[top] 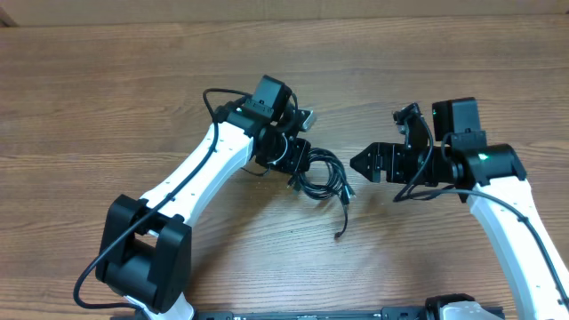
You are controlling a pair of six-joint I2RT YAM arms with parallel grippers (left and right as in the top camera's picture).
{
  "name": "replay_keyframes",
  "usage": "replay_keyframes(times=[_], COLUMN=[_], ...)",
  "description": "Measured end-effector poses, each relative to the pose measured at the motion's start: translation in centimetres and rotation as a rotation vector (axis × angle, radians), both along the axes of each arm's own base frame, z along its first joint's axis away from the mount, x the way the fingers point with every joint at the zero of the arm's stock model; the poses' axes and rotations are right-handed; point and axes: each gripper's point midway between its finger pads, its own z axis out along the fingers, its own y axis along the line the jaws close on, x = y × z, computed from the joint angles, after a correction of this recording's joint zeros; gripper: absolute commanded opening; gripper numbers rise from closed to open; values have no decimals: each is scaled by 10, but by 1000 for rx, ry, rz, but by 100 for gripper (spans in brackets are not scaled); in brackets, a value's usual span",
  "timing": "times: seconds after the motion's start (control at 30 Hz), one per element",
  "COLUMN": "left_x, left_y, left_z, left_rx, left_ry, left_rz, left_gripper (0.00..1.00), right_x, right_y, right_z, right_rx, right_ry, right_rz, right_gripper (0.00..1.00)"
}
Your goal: Untangle cables
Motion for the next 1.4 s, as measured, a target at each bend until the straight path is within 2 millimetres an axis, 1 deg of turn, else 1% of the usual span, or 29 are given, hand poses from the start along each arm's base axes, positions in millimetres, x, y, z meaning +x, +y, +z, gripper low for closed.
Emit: replay_keyframes(times=[0.1, 0.17, 0.27, 0.37, 0.4, 0.43, 0.5, 0.53, 0.6, 0.9, 1.2, 1.4], left_x=[0, -1, -6, -10, -12, -13, -14, -14, -15, -15, -14, -11], left_y=[-11, -17, -24, -29, -30, -32, -36, -37, -39, -42, -38, -27], left_z=[14, 21, 27, 30, 31, 32, 34, 36, 38, 41, 36, 25], left_rx=[-67, -112, -156, -179, -185, -194, -215, -224, -239, -265, -225, -129], left_ry=[-4, 3, 20, 30, 33, 35, 37, 37, 39, 37, 31, 21], left_rz=[-30, -48, -69, -84, -89, -95, -105, -108, -113, -123, -111, -79], left_gripper=[4, 4, 4, 4, 4, 4, 4, 4, 4, 4, 4, 4], right_x=[-1, -1, -1, -1, -1, -1, -1, -1, -1, -2, -3, -3], right_y=[3, 4, 5, 5, 5, 5, 5, 5, 6, 7, 2, -7], right_z=[-8, -9, -8, -8, -8, -8, -8, -8, -8, -7, -12, -19], right_rx=[14, 18, 22, 20, 20, 20, 21, 21, 25, 30, -10, -69], right_ry=[42, 43, 39, 33, 33, 34, 32, 34, 33, 34, 39, 67], right_rz=[13, 22, 26, 32, 33, 34, 36, 33, 38, 41, 32, -19], right_gripper=[88, 87, 77, 63, 62, 58, 49, 43, 39, 4, 4, 4])
